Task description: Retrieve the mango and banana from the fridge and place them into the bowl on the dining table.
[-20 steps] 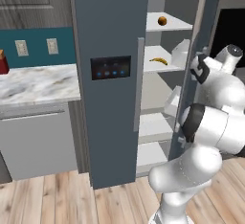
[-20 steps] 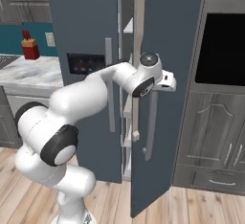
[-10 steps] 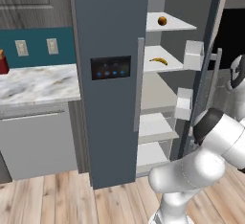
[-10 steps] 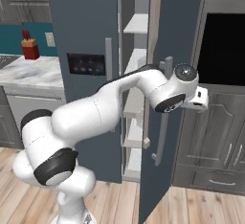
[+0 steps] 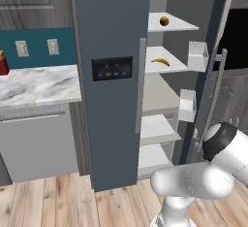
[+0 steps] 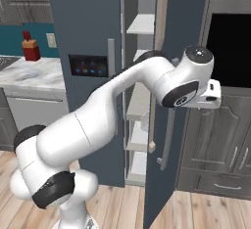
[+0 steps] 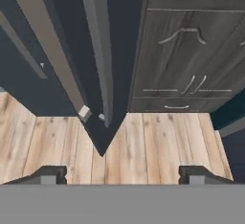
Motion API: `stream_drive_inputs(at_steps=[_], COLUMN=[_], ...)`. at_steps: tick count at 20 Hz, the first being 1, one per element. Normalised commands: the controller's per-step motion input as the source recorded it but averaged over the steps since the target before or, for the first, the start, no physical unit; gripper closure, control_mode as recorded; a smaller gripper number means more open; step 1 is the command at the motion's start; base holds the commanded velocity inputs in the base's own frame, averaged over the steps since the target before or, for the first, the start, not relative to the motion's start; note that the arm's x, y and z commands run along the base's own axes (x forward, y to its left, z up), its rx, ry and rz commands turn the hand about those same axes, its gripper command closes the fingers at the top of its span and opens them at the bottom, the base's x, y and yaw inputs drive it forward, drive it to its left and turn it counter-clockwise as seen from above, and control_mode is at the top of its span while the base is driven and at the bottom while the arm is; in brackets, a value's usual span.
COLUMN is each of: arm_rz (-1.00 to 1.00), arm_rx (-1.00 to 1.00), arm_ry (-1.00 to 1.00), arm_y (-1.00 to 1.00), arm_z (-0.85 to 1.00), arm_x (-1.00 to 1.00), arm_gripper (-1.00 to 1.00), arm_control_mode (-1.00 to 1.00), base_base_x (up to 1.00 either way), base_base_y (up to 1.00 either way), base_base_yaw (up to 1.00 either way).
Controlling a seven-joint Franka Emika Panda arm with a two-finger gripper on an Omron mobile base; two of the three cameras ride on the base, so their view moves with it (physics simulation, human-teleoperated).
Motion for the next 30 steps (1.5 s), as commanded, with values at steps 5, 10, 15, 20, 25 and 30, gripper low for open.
stream_drive_inputs(at_steps=[5,10,15,20,25,30], arm_rz=[0.04,0.0,-0.02,-0.15,-0.21,-0.26], arm_rx=[-0.32,-0.39,-0.45,-0.48,-0.51,-0.32], arm_ry=[0.0,-0.14,-0.12,0.14,0.3,0.4], arm_y=[1.0,1.0,1.0,0.96,0.67,0.09], arm_z=[0.33,0.36,0.55,0.63,0.53,0.41], arm_x=[0.02,0.0,-0.02,0.44,0.92,1.0], arm_gripper=[-1.0,-1.0,-1.0,-1.0,-1.0,-1.0], arm_control_mode=[-1.0,-1.0,-1.0,-1.0,-1.0,-1.0], base_base_x=[0.0,0.0,0.0,0.0,0.0,0.0], base_base_y=[0.0,0.0,0.0,0.0,0.0,0.0], base_base_yaw=[0.0,0.0,0.0,0.0,0.0,0.0])
